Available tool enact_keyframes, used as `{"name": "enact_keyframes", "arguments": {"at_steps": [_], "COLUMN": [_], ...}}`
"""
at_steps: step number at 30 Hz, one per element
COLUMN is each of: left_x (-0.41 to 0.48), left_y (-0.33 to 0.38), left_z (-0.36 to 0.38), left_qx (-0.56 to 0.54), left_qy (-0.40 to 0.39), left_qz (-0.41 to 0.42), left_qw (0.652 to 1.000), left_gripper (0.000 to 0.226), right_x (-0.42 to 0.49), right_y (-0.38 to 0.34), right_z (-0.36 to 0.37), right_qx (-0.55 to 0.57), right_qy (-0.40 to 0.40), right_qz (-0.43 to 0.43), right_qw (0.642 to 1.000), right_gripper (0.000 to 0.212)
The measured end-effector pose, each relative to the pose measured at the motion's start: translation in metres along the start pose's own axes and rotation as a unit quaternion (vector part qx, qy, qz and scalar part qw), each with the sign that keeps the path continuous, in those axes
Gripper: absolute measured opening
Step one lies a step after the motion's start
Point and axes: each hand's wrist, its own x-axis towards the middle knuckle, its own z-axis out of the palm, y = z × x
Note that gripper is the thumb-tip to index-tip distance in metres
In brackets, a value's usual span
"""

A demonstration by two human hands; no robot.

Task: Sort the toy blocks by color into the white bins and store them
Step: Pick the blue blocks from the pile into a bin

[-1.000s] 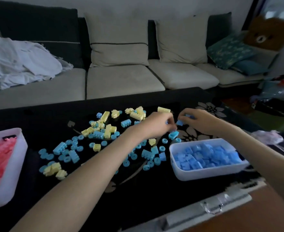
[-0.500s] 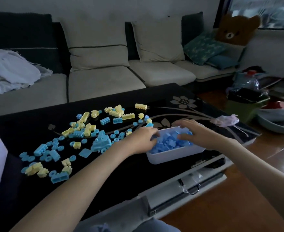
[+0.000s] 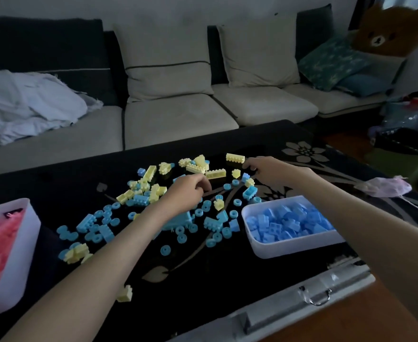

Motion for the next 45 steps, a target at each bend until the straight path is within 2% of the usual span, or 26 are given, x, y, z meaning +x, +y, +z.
{"name": "enact_keyframes", "arguments": {"at_steps": [5,10,14,16,18,21,24,26,28,30,33,37,39,45], "left_x": [0.020,0.036,0.043,0.047,0.053,0.056,0.063,0.071,0.076,0.077,0.073,0.057,0.046,0.017], "left_y": [-0.019,-0.040,-0.070,-0.096,-0.122,-0.153,-0.170,-0.174,-0.173,-0.170,-0.168,-0.167,-0.168,-0.139], "left_z": [0.005,-0.003,-0.024,-0.038,-0.050,-0.056,-0.056,-0.058,-0.063,-0.066,-0.070,-0.077,-0.079,-0.069], "left_qx": [0.011,0.034,0.052,0.081,0.152,0.255,0.221,0.181,0.139,0.105,0.107,0.103,0.100,0.083], "left_qy": [0.001,0.014,0.104,0.160,0.181,0.140,0.070,0.027,0.011,0.019,0.011,-0.009,0.010,0.139], "left_qz": [-0.012,-0.007,-0.004,-0.016,-0.053,-0.139,-0.159,-0.150,-0.139,-0.125,-0.107,-0.112,-0.115,-0.099], "left_qw": [1.000,0.999,0.993,0.984,0.970,0.947,0.960,0.972,0.980,0.986,0.988,0.988,0.988,0.982], "left_gripper": [0.029,0.031,0.026,0.024,0.026,0.043,0.061,0.064,0.058,0.043,0.023,0.018,0.015,0.009], "right_x": [0.042,0.066,0.085,0.094,0.101,0.114,0.125,0.130,0.133,0.134,0.128,0.113,0.100,0.051], "right_y": [-0.005,-0.004,-0.012,-0.030,-0.052,-0.085,-0.108,-0.117,-0.120,-0.122,-0.125,-0.130,-0.132,-0.123], "right_z": [0.019,0.026,0.008,0.006,0.011,0.032,0.047,0.054,0.059,0.062,0.061,0.055,0.050,0.036], "right_qx": [-0.075,-0.119,-0.055,-0.037,-0.050,-0.075,-0.065,-0.058,-0.051,-0.043,-0.035,-0.025,-0.014,0.004], "right_qy": [-0.055,-0.082,-0.019,0.011,-0.007,-0.073,-0.081,-0.091,-0.094,-0.090,-0.082,-0.066,-0.059,-0.051], "right_qz": [0.047,0.024,0.016,-0.014,-0.049,-0.083,-0.111,-0.125,-0.134,-0.139,-0.154,-0.174,-0.181,-0.175], "right_qw": [0.995,0.989,0.998,0.999,0.998,0.991,0.988,0.986,0.985,0.985,0.984,0.982,0.982,0.983], "right_gripper": [0.039,0.026,0.017,0.012,0.012,0.017,0.025,0.025,0.022,0.020,0.022,0.023,0.022,0.014]}}
